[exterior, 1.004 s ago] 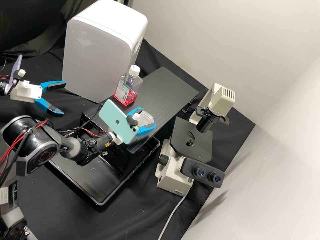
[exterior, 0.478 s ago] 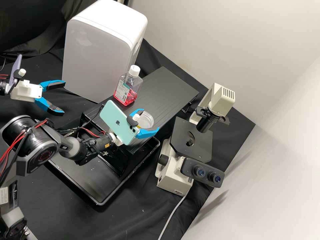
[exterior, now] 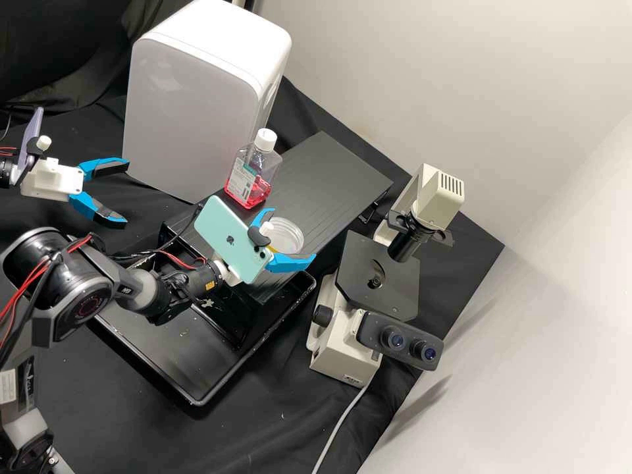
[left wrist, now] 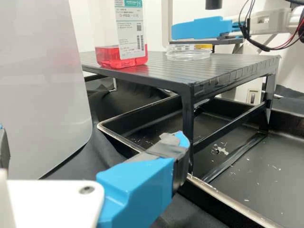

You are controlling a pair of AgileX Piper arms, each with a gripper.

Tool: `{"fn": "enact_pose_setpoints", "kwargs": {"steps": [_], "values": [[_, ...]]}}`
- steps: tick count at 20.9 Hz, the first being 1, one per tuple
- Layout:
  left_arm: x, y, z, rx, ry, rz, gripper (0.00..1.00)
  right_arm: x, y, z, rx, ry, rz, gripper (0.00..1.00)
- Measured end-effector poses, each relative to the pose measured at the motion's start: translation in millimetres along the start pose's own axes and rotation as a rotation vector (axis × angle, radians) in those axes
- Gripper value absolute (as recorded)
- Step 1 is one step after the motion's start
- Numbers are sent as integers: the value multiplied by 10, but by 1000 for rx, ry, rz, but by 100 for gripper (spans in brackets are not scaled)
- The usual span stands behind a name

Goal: Remove the lid from the petri dish

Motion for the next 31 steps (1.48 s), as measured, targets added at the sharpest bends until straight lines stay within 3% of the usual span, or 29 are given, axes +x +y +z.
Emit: {"fn": "enact_pose_setpoints", "kwargs": {"steps": [4, 12, 19, 25, 26, 31], "values": [[0, 0, 0, 0, 0, 0, 100, -17, 34, -55, 3, 17, 10, 100], [0, 0, 0, 0, 0, 0, 100, -27, -17, -112, 5, 35, -6, 100], [3, -12, -4, -2, 2, -4, 100, 6, -159, -10, -5, 3, -47, 100], [14, -45, 10, -6, 1, -14, 100, 12, -183, 14, -7, -4, -54, 100], [14, -44, 8, -7, 3, -14, 100, 12, -183, 14, -7, -4, -54, 0], [15, -44, -2, -12, 13, -11, 100, -31, -138, 9, -8, 19, -19, 0]]}}
